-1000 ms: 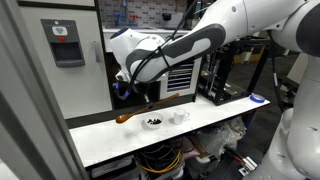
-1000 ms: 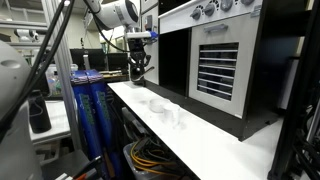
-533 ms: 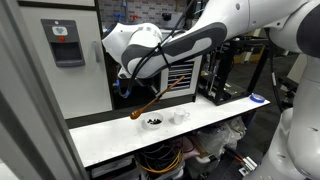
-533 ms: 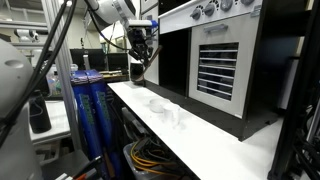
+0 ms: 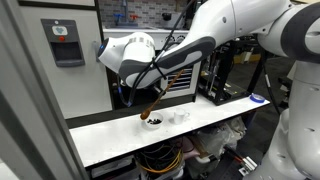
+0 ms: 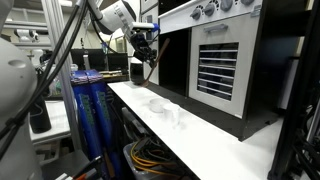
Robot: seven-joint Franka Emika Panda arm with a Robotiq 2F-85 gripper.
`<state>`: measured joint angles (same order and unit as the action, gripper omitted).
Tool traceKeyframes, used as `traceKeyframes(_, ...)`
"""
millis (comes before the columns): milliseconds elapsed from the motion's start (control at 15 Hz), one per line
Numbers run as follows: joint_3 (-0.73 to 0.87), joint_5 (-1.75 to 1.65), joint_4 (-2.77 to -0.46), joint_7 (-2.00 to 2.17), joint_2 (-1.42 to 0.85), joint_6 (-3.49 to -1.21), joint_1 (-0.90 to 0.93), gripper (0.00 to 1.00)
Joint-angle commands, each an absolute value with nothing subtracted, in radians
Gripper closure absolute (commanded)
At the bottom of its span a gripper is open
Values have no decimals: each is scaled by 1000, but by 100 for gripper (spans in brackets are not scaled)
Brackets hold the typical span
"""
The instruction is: Use the wooden spoon to mix in the bowl
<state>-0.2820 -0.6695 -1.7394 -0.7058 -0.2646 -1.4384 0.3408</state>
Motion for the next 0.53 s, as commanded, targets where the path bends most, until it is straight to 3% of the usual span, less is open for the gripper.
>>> traceKeyframes(0, -290, -738, -1702, -732, -317, -1390, 348, 97)
traceKeyframes(467, -287, -815, -1710, -719, -364, -1377, 348, 97)
